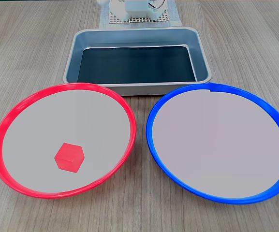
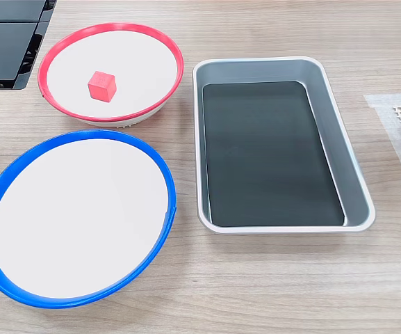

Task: Move a red block from tray to red dish

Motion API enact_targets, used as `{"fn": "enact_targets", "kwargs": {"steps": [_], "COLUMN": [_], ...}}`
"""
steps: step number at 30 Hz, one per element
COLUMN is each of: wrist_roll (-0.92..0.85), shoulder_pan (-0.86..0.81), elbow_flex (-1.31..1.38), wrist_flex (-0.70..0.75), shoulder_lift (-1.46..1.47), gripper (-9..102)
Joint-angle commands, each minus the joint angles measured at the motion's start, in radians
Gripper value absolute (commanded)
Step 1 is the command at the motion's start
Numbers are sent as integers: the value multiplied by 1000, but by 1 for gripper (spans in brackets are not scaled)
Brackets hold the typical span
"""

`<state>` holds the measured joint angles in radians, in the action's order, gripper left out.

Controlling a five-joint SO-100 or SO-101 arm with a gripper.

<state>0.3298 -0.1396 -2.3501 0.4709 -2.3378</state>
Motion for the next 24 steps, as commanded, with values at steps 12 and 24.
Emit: {"fn": "enact_targets", "kwargs": {"steps": [12,24], "wrist_roll": [-35,6], "shoulder_pan": [12,14], "elbow_flex": [-670,-673], "wrist_flex": [368,560], "shoulder_lift": [-845,-989], "gripper": [0,0]}}
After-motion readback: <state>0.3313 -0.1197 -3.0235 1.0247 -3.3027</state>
